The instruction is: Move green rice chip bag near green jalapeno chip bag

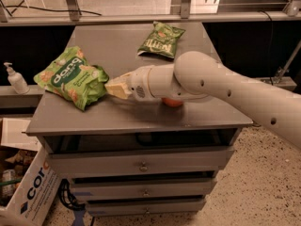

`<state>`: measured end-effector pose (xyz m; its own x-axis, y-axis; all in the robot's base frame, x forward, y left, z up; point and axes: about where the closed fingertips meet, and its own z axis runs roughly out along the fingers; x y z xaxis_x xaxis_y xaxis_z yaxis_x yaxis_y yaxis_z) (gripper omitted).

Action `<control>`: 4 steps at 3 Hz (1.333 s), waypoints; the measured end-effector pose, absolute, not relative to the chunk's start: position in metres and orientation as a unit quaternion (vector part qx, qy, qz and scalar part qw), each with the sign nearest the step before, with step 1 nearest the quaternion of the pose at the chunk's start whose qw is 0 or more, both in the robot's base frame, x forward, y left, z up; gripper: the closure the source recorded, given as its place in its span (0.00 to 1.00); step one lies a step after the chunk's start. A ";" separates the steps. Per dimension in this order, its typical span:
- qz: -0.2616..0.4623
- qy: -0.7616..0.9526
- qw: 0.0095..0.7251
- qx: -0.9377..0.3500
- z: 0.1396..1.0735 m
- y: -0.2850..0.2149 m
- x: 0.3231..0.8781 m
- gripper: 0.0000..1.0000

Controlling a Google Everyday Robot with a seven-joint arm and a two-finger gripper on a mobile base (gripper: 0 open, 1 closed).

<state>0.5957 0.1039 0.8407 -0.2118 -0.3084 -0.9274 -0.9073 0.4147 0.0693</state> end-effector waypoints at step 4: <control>0.289 0.699 0.527 -0.388 0.903 0.046 0.648 1.00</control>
Offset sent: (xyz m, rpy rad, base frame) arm 0.0434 -0.0507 0.0482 0.0784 -0.0934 -0.1158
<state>0.6479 0.0462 0.9034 -0.1430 -0.2366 -0.9610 -0.8465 0.5324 -0.0051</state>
